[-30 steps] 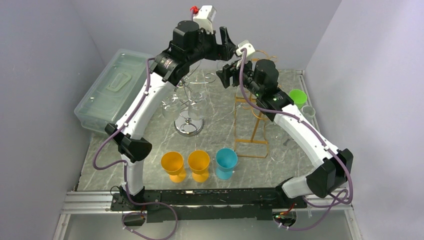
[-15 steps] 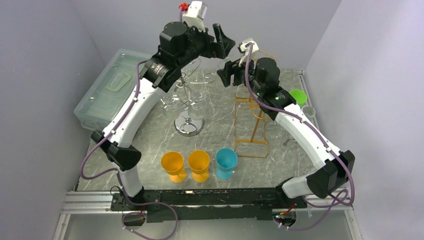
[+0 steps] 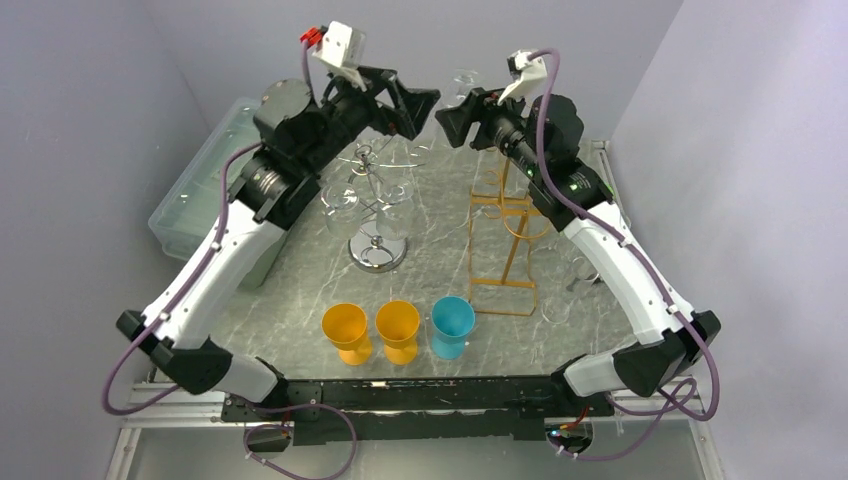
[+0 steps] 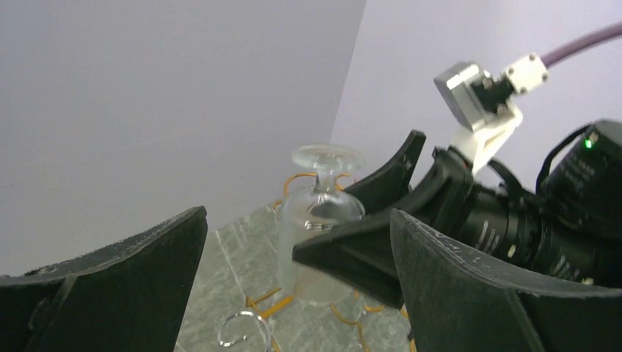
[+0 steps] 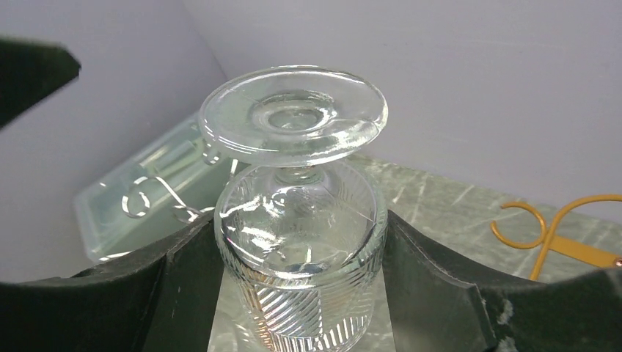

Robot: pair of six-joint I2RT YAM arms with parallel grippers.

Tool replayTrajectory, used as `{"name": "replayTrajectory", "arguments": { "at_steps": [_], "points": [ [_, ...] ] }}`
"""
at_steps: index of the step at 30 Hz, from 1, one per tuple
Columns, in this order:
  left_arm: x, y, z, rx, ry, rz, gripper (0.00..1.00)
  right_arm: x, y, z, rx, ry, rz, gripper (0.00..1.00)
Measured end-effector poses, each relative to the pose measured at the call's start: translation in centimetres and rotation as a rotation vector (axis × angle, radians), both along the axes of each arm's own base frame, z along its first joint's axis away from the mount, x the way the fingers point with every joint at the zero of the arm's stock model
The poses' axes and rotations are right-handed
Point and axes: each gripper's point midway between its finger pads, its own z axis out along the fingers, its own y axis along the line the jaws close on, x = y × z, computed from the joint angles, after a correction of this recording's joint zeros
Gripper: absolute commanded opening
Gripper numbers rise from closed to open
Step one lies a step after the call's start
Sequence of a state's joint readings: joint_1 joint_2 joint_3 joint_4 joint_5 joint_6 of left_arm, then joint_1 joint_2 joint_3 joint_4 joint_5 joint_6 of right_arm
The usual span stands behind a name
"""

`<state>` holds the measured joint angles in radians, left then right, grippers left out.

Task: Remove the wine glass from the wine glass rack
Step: Pick up the wine glass from the wine rack, then place the wine glass at the center of the board.

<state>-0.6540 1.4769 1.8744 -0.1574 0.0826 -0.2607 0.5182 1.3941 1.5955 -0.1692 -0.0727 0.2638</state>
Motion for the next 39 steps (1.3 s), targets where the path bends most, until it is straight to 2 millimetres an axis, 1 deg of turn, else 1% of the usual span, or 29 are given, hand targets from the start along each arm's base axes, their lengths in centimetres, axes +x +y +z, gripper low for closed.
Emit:
{"name": "replayTrajectory", "arguments": {
  "at_steps": [5,8,13,16,20,23,26,33,39],
  "points": [
    [-2.4,2.1,-0.3,0.013,-0.062,0.013,0.97,-0.8,0.4,2.1,0.114,0.048,0.023,0.17],
    [-3.8,3.4,-0.7,0.028,-0.104,0.024,0.93,-1.3,0.8,3.4,0.186,0.069,0.046,0.17],
    [-6.1,5.5,-1.6,0.051,-0.178,0.043,0.88,-2.3,1.8,4.4,0.304,0.14,0.099,0.17],
    [-7.4,6.7,-2.4,0.068,-0.224,0.058,0.86,-2.8,3.2,4.6,0.37,0.188,0.144,0.17],
    [-8.5,7.9,-3.5,0.097,-0.281,0.081,0.84,-3.5,5.7,4.3,0.428,0.253,0.207,0.17],
    [-9.0,8.6,-4.4,0.114,-0.318,0.099,0.83,-4.0,7.5,4.1,0.469,0.294,0.253,0.17],
    [-9.2,9.1,-5.4,0.135,-0.337,0.12,0.82,-4.5,8.8,4.3,0.505,0.319,0.285,0.17],
    [-9.1,10.3,-6.5,0.159,-0.39,0.183,0.78,-5.8,10.1,5.9,0.583,0.324,0.343,0.16],
    [-8.7,10.6,-7.1,0.171,-0.447,0.226,0.76,-6.7,10.9,6.8,0.628,0.333,0.383,0.16]
  ]
}}
